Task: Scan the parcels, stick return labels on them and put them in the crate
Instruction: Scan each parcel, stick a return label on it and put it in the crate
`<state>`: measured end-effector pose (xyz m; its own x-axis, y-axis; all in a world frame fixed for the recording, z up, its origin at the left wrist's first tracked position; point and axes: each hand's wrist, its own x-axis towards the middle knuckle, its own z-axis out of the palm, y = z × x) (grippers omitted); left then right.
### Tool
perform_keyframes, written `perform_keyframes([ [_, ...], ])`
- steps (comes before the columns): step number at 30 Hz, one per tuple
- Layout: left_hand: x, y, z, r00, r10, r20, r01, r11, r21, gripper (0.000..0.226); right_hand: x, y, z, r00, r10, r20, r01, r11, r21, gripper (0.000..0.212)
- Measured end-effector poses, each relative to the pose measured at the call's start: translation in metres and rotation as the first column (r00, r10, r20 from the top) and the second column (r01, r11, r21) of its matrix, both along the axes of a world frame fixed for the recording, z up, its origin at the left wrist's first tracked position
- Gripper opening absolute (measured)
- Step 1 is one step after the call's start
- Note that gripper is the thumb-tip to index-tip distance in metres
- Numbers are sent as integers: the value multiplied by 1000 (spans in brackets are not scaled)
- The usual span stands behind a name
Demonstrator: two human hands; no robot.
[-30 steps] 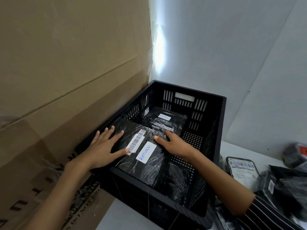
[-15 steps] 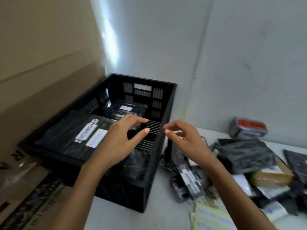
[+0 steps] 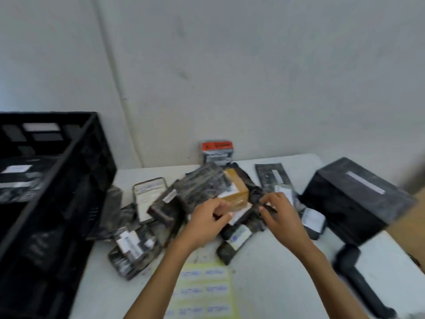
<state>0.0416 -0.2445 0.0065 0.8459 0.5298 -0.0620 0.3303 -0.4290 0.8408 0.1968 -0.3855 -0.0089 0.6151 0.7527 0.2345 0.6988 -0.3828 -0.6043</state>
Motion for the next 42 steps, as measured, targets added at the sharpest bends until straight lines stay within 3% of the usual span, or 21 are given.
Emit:
perform_keyframes([
  [5,102,-37,-5,980,-189,-56,185,980,-69,41,87,-61,1,939,-293,181,307,950,-55,28],
  [10,200,-72,-9,946,-311,-89,286,934,-213,52,177,-106,1,803,-524,284,572,811,-121,48],
  [16,281,-116,-30,889,-408,-210,258,822,-508,88,275,-129,-11,777,-551,306,630,688,-360,60],
  [18,298,-129,-36,888,-412,-205,204,752,-627,93,298,-131,-16,781,-558,282,622,652,-433,68],
  [22,320,-151,-41,916,-390,-97,132,521,-843,96,322,-132,-24,773,-594,221,597,565,-570,79],
  [25,325,-158,-40,941,-334,-50,97,408,-908,97,321,-134,-22,744,-636,205,632,571,-523,80],
  [27,321,-159,-40,948,-317,-34,94,381,-920,96,312,-137,-16,720,-676,158,660,596,-458,74],
  [30,307,-156,-34,950,-311,29,167,428,-888,88,290,-141,3,697,-711,97,705,653,-279,62],
  [35,278,-134,-13,943,-267,197,326,631,-704,71,234,-142,47,733,-672,-102,671,740,-52,51],
  [42,200,-94,15,944,-174,282,299,813,-500,73,128,-139,59,750,-581,-317,640,759,122,41],
])
